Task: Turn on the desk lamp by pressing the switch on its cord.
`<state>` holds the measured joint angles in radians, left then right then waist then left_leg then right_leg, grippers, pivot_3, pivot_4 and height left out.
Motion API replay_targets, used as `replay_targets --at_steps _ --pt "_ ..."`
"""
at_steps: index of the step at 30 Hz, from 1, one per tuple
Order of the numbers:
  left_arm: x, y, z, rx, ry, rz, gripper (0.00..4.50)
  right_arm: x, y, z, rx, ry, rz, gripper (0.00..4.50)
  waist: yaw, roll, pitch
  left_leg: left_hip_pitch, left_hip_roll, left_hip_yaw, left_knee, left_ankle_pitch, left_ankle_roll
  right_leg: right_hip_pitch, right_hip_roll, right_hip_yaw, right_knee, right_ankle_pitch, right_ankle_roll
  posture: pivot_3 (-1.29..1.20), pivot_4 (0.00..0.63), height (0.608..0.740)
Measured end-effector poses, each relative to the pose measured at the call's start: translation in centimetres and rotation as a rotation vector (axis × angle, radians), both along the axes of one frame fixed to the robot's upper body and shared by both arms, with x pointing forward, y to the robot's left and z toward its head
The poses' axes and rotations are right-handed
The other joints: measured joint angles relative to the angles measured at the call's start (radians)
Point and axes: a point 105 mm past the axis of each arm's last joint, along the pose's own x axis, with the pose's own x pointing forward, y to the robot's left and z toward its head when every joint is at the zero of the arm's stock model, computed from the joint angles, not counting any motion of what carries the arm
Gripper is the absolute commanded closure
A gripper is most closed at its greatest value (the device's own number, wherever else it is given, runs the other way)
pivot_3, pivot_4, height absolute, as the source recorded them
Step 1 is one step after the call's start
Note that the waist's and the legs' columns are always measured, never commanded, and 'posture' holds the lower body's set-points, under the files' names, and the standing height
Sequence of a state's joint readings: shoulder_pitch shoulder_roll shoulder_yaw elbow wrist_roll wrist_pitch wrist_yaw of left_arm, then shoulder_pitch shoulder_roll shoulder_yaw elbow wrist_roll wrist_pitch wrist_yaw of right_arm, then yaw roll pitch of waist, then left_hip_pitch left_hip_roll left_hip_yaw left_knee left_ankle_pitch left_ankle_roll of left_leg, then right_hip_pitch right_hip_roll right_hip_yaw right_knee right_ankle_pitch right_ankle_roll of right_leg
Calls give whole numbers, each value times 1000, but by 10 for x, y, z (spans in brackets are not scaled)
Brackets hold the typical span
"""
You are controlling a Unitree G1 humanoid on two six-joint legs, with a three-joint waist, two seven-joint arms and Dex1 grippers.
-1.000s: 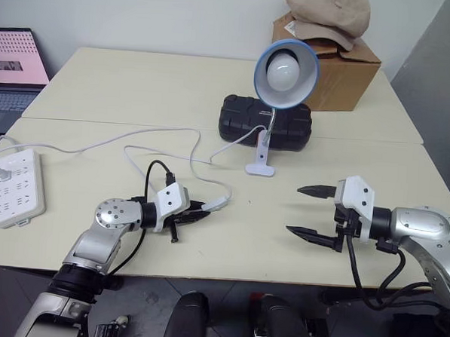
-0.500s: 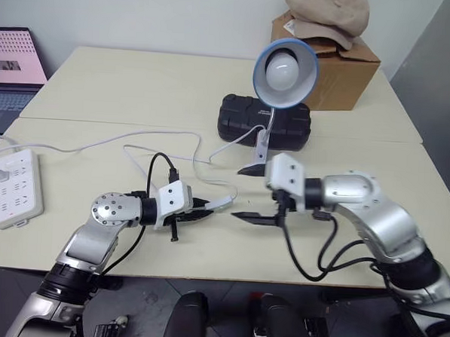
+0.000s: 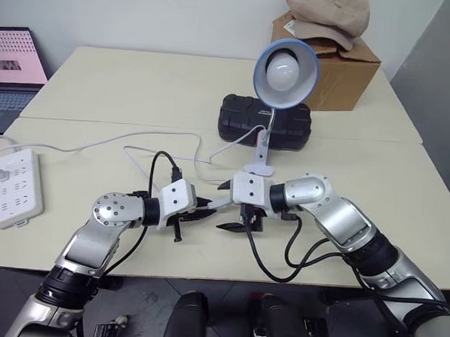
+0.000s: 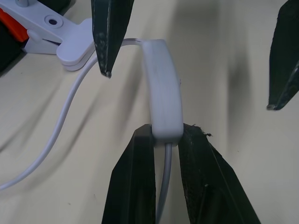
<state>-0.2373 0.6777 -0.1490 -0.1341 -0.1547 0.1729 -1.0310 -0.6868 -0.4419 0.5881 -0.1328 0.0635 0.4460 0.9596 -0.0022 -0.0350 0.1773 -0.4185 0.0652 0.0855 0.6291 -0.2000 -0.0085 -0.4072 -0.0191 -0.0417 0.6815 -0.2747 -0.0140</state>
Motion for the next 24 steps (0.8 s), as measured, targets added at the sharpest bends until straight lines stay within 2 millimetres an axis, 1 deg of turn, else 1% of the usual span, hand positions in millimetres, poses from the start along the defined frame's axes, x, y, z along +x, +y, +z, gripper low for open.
replay_targets --at_steps 5,8,12,16,20,21,24 --pt "-2 -1 0 1 7 -1 4119 5 0 -6 -17 0 -14 0 0 0 0 0 0 0 0 0 0 0 0 0 0 0 0 0 150 740" --pt "-3 -2 1 1 1 0 4119 8 -1 -6 -31 -4 -16 493 0 0 0 0 0 0 0 0 0 0 0 0 0 0 0 0 150 740" --pt "-3 -3 4 2 -7 3 4119 9 -2 -7 -37 -10 -6 1514 0 0 0 0 0 0 0 0 0 0 0 0 0 0 0 0 150 740" --pt "-3 -3 4 4 -5 4 4119 11 -6 -8 -54 -21 -2 2272 0 0 0 0 0 0 0 0 0 0 0 0 0 0 0 0 150 740" --pt "-3 -3 4 6 -8 2 4119 14 -8 -6 -55 -38 -6 3238 0 0 0 0 0 0 0 0 0 0 0 0 0 0 0 0 150 740" --pt "-3 -3 5 10 -11 1 4119 14 -9 -6 -62 -39 0 3390 0 0 0 0 0 0 0 0 0 0 0 0 0 0 0 0 150 740" --pt "-4 -2 6 21 -17 -6 4119 12 -9 -7 -72 -33 16 3653 0 0 0 0 0 0 0 0 0 0 0 0 0 0 0 0 150 740"
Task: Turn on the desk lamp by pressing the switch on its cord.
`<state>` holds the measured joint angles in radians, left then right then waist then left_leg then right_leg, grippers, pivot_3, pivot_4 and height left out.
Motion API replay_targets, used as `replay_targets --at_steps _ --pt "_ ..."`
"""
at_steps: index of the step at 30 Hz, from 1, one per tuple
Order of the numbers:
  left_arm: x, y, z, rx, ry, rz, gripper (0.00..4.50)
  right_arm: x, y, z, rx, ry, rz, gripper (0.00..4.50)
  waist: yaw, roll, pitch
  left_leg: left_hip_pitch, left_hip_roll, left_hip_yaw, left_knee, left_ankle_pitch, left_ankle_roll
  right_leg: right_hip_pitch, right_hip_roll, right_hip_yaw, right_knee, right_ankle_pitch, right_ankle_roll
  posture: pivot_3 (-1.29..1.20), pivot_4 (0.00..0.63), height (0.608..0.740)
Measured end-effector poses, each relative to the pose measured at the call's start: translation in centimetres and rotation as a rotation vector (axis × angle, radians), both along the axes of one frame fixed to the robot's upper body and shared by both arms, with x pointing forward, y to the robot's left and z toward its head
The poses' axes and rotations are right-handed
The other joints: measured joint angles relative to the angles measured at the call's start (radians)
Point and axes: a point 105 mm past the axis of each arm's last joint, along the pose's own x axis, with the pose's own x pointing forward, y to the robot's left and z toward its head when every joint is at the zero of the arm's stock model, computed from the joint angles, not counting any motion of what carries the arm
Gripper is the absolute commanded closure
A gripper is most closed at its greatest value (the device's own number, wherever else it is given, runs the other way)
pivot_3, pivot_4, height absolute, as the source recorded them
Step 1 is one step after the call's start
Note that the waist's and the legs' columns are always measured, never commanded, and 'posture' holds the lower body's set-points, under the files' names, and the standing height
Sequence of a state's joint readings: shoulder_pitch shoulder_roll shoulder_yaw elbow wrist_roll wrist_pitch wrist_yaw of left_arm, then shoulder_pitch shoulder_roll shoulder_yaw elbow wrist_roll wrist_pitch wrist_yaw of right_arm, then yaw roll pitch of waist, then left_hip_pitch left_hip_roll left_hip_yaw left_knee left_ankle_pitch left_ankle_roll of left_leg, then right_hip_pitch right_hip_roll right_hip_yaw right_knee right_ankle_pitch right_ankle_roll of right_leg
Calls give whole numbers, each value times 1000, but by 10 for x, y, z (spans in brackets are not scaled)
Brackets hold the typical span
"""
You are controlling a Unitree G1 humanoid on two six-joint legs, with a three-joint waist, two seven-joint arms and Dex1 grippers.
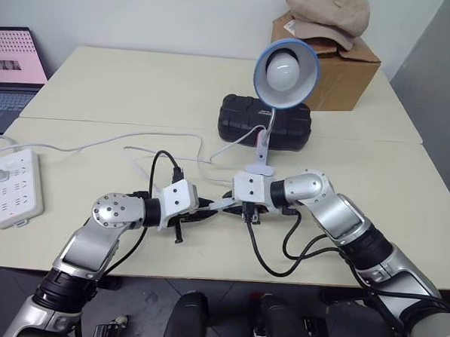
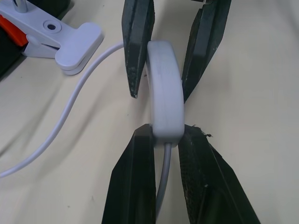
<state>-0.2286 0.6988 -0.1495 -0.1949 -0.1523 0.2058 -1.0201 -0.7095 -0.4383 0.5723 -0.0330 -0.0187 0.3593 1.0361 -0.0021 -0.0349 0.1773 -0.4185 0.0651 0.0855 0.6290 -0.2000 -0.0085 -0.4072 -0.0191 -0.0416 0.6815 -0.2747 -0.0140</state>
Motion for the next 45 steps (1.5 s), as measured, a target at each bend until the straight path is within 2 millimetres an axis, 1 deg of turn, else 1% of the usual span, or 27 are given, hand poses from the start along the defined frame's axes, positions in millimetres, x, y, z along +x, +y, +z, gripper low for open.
replay_targets --at_steps 3,11,13,14,16,22,26,27,30,36,40,42,43,45 --pt "0 0 1 6 -3 -6 4119 -1 -1 -1 -8 3 12 3837 0 0 0 0 0 0 0 0 0 0 0 0 0 0 0 0 150 740" --pt "-1 0 1 15 -13 -20 4119 -3 0 0 -11 -9 39 3855 0 0 0 0 0 0 0 0 0 0 0 0 0 0 0 0 150 740" --pt "-1 0 1 17 -13 -21 4119 -2 -1 -1 -12 -12 40 3194 0 0 0 0 0 0 0 0 0 0 0 0 0 0 0 0 150 740" --pt "-2 -1 1 16 -13 -23 4119 -1 -2 -1 -7 -13 34 3056 0 0 0 0 0 0 0 0 0 0 0 0 0 0 0 0 150 740" --pt "-1 -2 0 7 -14 -16 4119 -1 -2 0 19 -1 25 2517 0 0 0 0 0 0 0 0 0 0 0 0 0 0 0 0 150 740" --pt "1 -1 1 4 -21 -4 4119 -2 -4 3 49 18 26 1120 0 0 0 0 0 0 0 0 0 0 0 0 0 0 0 0 150 740" --pt "3 0 0 7 -19 7 4119 -2 -12 12 67 7 23 196 0 0 0 0 0 0 0 0 0 0 0 0 0 0 0 0 150 740" --pt "4 2 -2 8 -13 18 4119 -3 -15 15 69 1 21 43 0 0 0 0 0 0 0 0 0 0 0 0 0 0 0 0 150 740" --pt "9 10 -9 9 5 62 4119 -8 -25 20 86 7 8 0 0 0 0 0 0 0 0 0 0 0 0 0 0 0 0 0 150 740" --pt "21 19 -18 11 -5 131 4119 -12 -53 20 108 20 -134 0 1 0 0 0 0 0 0 0 0 0 -1 0 0 0 0 0 150 740" --pt "27 20 -21 9 -18 140 4119 -17 -57 22 125 29 -172 0 0 0 0 0 0 0 0 0 0 0 0 0 0 0 0 0 150 740" --pt "29 23 -24 19 -22 151 3419 -20 -57 20 130 37 -186 0 0 0 0 0 0 0 0 0 0 0 0 0 0 0 0 0 150 740" --pt "30 24 -26 22 -18 157 3372 -20 -58 20 133 42 -198 0 0 0 0 0 0 0 0 0 0 0 0 0 0 0 0 0 150 740" --pt "33 25 -25 22 -24 157 2965 -21 -58 19 144 49 -221 0 0 0 0 0 0 0 0 0 0 0 0 0 0 0 0 0 150 740"
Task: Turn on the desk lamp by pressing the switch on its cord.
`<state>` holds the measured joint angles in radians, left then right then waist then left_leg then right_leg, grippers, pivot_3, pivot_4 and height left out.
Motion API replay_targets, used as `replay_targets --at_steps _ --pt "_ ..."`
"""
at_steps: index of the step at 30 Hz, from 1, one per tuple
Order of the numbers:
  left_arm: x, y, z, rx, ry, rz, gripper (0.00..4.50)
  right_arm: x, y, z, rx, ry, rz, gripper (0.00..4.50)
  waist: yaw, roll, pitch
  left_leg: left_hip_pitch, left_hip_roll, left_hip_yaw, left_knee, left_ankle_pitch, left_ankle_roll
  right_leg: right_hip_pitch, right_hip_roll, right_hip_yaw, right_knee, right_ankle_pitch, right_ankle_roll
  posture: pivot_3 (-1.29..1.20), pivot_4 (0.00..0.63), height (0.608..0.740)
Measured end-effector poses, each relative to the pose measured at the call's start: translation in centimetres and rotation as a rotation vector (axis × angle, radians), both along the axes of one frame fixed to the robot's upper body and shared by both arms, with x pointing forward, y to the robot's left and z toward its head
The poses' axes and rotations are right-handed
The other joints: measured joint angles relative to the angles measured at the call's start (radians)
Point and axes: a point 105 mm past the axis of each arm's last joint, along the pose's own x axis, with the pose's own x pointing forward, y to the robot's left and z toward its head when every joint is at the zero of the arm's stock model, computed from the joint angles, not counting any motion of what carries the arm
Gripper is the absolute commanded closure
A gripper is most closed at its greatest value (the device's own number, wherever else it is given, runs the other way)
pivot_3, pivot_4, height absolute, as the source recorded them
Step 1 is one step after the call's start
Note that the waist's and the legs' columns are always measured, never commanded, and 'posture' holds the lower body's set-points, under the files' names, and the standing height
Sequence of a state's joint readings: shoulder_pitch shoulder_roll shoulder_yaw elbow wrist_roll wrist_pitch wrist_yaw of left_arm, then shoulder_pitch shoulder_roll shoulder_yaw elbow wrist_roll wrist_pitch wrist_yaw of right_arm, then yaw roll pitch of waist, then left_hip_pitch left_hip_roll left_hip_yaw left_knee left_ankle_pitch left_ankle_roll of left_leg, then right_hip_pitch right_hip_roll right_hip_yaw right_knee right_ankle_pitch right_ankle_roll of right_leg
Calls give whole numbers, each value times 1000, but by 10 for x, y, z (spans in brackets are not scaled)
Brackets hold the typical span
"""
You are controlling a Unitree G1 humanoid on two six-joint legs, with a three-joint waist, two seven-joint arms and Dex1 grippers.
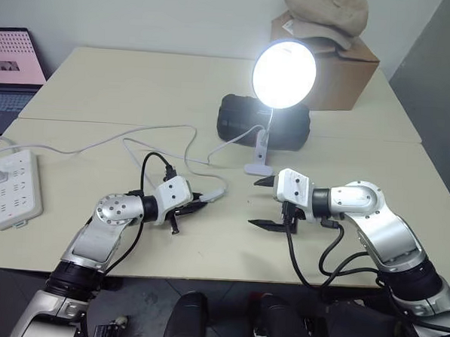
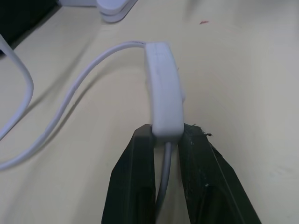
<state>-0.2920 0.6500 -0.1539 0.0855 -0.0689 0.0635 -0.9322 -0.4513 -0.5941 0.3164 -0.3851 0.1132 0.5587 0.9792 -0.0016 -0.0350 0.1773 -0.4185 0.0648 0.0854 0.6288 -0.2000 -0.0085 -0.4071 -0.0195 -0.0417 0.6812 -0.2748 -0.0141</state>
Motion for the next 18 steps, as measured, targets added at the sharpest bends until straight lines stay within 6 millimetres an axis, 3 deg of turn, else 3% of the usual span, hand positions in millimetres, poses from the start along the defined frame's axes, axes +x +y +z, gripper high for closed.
replay_targets --at_steps 5,10,18 --pt "-5 0 1 -4 19 -35 1930 1 -1 2 7 -5 -23 0 -1 0 0 0 0 0 0 0 0 0 0 0 0 0 0 0 150 740" --pt "-24 9 8 -49 40 -18 803 1 -3 2 5 -4 -28 0 -5 0 0 0 1 0 0 0 0 0 0 1 0 0 0 0 150 740" --pt "-69 46 28 -104 91 141 803 4 -22 14 59 -9 -69 0 -3 0 0 1 0 0 -1 0 0 0 -1 0 -1 0 0 0 150 740"
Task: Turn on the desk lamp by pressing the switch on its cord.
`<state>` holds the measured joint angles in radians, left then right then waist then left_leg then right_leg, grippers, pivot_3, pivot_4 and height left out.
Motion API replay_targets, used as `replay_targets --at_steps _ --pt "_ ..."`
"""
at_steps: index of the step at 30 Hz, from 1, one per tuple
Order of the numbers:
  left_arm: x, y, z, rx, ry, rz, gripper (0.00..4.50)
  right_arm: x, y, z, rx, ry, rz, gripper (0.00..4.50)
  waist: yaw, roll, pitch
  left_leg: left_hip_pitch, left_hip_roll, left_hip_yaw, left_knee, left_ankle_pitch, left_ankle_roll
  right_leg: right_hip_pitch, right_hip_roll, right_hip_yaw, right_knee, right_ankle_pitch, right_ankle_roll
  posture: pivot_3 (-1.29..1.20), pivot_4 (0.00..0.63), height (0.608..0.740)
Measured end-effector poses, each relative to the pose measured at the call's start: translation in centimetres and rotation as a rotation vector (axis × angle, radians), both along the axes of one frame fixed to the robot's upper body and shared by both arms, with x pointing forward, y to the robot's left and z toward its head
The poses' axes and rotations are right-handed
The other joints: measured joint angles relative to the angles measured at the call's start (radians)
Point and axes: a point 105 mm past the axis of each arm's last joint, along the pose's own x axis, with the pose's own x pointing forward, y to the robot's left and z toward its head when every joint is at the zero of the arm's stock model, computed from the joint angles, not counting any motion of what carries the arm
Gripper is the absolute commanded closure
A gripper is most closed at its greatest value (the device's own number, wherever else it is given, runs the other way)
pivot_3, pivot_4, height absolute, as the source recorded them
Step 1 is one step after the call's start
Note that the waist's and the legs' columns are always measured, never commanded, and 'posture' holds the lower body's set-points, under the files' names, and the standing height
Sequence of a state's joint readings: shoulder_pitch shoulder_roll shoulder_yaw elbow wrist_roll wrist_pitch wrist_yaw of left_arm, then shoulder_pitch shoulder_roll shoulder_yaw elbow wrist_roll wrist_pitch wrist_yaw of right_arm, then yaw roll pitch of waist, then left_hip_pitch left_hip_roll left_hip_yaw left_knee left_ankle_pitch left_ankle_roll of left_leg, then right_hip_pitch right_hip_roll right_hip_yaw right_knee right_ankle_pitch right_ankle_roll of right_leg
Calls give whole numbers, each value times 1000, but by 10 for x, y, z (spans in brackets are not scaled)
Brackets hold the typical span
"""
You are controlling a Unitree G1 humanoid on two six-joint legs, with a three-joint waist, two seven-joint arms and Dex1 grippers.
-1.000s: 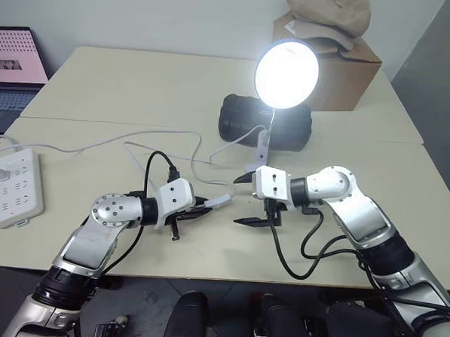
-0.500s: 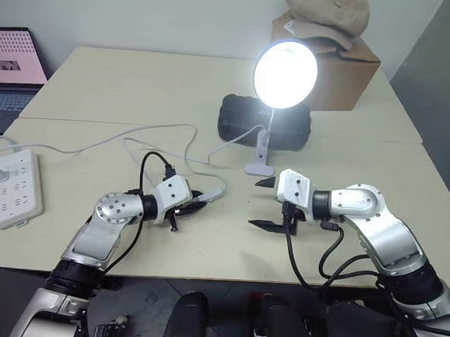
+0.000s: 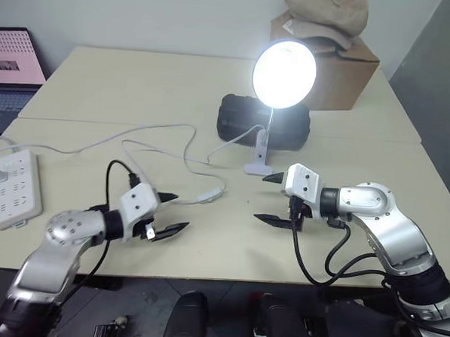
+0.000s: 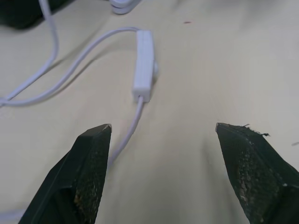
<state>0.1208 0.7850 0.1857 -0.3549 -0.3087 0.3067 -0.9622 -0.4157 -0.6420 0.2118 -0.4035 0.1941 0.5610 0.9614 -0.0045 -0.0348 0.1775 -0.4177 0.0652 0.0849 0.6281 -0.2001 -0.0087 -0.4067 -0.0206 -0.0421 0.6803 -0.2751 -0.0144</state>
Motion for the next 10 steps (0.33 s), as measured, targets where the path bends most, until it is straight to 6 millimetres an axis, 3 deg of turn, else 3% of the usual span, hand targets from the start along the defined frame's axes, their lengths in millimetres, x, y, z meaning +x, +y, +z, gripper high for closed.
replay_targets --at_steps 5,10 --pt "-22 15 14 -34 35 95 803 -8 -20 10 39 -9 6 0 6 0 0 1 0 -1 0 0 0 1 0 -1 0 0 -1 0 150 740" --pt "-23 17 25 -56 19 108 803 -10 -28 14 39 -23 9 0 5 0 0 1 0 -2 0 0 0 0 0 -1 0 -1 -2 0 150 740"
